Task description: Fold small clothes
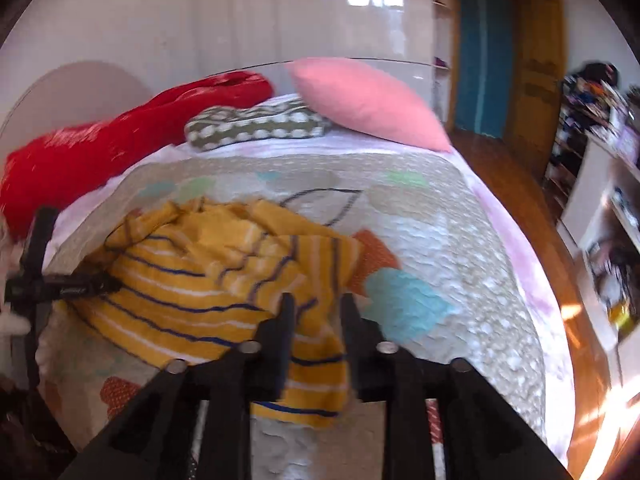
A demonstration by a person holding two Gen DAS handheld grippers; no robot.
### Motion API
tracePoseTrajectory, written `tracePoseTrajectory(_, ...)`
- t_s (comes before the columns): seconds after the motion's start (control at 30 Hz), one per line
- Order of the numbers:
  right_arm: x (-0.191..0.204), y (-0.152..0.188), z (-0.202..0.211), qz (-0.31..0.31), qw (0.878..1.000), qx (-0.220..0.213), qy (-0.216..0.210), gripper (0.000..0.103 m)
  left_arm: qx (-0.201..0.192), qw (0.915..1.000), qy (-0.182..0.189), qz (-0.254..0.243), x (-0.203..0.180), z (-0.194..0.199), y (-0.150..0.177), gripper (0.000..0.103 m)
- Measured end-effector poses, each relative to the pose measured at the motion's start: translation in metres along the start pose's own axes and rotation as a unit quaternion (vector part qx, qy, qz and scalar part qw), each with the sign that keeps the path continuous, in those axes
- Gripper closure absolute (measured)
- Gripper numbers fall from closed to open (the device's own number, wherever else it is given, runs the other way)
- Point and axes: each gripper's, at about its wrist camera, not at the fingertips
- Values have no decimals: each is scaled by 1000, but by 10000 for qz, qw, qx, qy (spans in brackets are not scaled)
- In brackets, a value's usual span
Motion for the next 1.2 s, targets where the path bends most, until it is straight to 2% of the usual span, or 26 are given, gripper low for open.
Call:
tracePoseTrajectory(0.1, 50, -10, -40, 1105, 9936, 167, 159, 38, 16, 10000, 52, 13, 2, 0, -1, 58)
tracePoseTrajectory(0.17, 67, -13, -73, 1529, 9871, 371, 310, 40, 41, 9999, 133, 27, 4, 0, -2, 58)
tracePoseTrajectory(0.2, 71, -15, -90, 1731, 9824, 498, 492, 49, 62, 9998, 201, 49, 7, 1, -3, 58)
tracePoseTrajectory(0.23, 70, -18, -105, 1865, 9778, 634, 720, 66, 87, 9994, 306, 103, 10, 2, -4, 58)
tracePoseTrajectory(0.27, 62, -24, -119, 1783, 9767, 822, 871, 101, 119, 9988, 435, 184, 15, 3, -6, 58)
tracePoseTrajectory(0.37, 4, -47, -137, 625, 9860, 835, 1299, 101, 259, 9945, 864, 529, 35, 2, -14, 59)
tracePoseTrajectory(0.47, -69, -53, -147, -778, 9723, 997, 1966, 100, 431, 9849, 1296, 1068, 59, -3, -24, 62)
tracePoseTrajectory(0.53, -102, -48, -139, -1401, 9639, 1032, 2018, 100, 496, 9737, 1635, 1507, 77, -5, -31, 63)
tracePoseTrajectory(0.57, -110, -47, -130, -1548, 9634, 926, 1985, 100, 488, 9697, 1727, 1660, 85, -4, -34, 63)
tracePoseTrajectory(0.6, -111, -45, -118, -1587, 9654, 778, 1917, 100, 428, 9687, 1689, 1770, 92, -2, -37, 63)
tracePoseTrajectory(0.63, -110, -45, -106, -1549, 9679, 643, 1870, 100, 317, 9715, 1492, 1815, 98, 2, -40, 63)
tracePoseTrajectory(0.7, -98, -46, -85, -1348, 9735, 438, 1793, 99, 58, 9813, 796, 1753, 109, 10, -48, 63)
tracePoseTrajectory(0.73, -88, -47, -75, -1247, 9773, 349, 1679, 99, -49, 9836, 478, 1739, 115, 14, -50, 63)
tracePoseTrajectory(0.77, -78, -51, -69, -1158, 9810, 277, 1529, 99, -116, 9831, 381, 1785, 122, 18, -49, 63)
tracePoseTrajectory(0.87, -40, -65, -56, -1088, 9917, 151, 671, 97, -113, 9775, 870, 1918, 132, 31, -36, 63)
tracePoseTrajectory(0.93, -10, -73, -61, -1121, 9933, 259, -138, 90, -170, 9823, 887, 1640, 124, 40, -23, 62)
tracePoseTrajectory(0.97, 6, -76, -67, -1122, 9915, 351, -553, 86, -198, 9850, 867, 1481, 118, 42, -18, 61)
tracePoseTrajectory(1.07, 65, -77, -93, -1019, 9803, 690, -1543, 85, -282, 9919, 797, 945, 100, 47, 6, 59)
tracePoseTrajectory(1.17, 116, -77, -129, -956, 9689, 1023, -2040, 85, -202, 9969, 472, 596, 87, 38, 21, 59)
tracePoseTrajectory(1.2, 129, -79, -145, -970, 9654, 1156, -2126, 85, -121, 9978, 375, 535, 85, 31, 25, 69)
Point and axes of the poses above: each gripper's, at about its wrist camera, not at the fingertips, and z roughly against the way its jaws point, x to its left, y to its underside, and after that the axes turned 5 degrees about -y, right-handed
